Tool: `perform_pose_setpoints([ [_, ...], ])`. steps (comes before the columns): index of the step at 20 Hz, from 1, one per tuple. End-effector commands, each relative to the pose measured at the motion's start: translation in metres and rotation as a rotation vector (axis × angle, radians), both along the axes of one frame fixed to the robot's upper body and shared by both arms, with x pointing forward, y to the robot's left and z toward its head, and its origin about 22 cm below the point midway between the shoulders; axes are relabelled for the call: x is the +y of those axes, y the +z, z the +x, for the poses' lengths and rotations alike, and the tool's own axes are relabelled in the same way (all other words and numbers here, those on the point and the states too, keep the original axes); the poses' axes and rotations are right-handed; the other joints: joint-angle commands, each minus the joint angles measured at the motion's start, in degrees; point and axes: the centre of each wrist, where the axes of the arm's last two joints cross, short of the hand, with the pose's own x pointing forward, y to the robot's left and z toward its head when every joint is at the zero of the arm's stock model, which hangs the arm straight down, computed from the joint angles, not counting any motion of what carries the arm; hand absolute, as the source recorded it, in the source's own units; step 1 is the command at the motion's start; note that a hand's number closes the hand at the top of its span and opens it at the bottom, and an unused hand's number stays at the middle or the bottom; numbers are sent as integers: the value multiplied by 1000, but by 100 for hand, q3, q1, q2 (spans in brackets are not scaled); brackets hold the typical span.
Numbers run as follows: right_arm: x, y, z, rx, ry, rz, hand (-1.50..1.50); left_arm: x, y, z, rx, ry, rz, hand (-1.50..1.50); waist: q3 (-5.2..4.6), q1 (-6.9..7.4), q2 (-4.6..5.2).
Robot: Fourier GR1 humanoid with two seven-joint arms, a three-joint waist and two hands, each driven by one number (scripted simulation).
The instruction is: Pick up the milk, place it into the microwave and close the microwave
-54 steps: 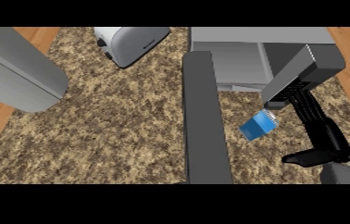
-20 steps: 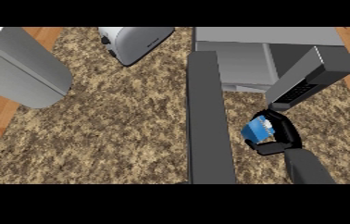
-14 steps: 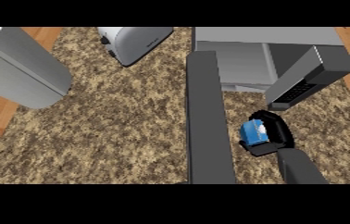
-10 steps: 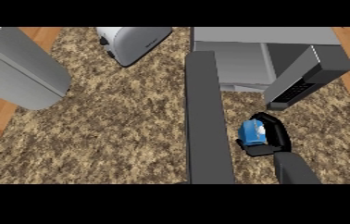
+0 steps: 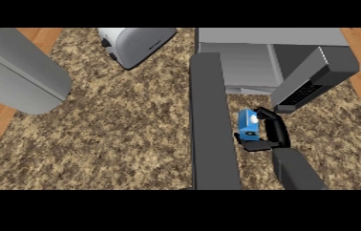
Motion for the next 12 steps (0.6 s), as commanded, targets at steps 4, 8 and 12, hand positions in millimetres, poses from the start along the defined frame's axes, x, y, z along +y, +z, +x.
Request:
perform_pose_setpoints([
  [4,16,28,37,-94,-29,-28,150,-6,3,1,-26,-3,-7,-150,12,-29,7],
  [8,11,62,71,-106,-40,-104,150,-20,16,6,-31,-51,2,-150,28,127,79],
  [12,2,79,85,-90,-62,-109,150,-4,3,5,-9,-27,6,-150,20,133,73],
])
